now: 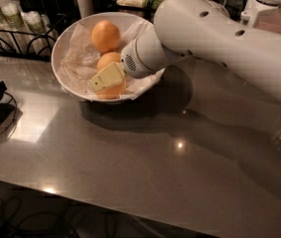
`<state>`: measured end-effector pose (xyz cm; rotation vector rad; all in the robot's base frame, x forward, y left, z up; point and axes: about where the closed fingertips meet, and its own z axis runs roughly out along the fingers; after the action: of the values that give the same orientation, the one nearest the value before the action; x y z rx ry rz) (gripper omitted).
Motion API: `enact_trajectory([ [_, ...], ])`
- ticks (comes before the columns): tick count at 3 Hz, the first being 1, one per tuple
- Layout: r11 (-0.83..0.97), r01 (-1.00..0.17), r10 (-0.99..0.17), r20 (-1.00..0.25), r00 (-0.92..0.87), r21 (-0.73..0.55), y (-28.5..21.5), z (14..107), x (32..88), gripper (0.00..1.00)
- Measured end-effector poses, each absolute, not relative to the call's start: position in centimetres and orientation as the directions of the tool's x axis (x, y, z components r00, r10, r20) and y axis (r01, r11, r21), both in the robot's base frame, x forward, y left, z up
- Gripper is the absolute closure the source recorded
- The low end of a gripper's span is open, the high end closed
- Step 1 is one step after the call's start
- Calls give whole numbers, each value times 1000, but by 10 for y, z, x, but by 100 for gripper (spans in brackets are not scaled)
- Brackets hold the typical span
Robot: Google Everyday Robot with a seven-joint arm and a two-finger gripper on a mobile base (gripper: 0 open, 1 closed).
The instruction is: Pick orange from white bowl
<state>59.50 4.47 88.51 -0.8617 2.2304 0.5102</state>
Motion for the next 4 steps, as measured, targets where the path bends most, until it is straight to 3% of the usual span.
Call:
enact_trajectory([
  [3, 708, -694, -439, -687, -580, 134, 53, 865, 596, 11],
  [4, 706, -694, -442, -679, -586, 140, 57, 858, 600, 30],
])
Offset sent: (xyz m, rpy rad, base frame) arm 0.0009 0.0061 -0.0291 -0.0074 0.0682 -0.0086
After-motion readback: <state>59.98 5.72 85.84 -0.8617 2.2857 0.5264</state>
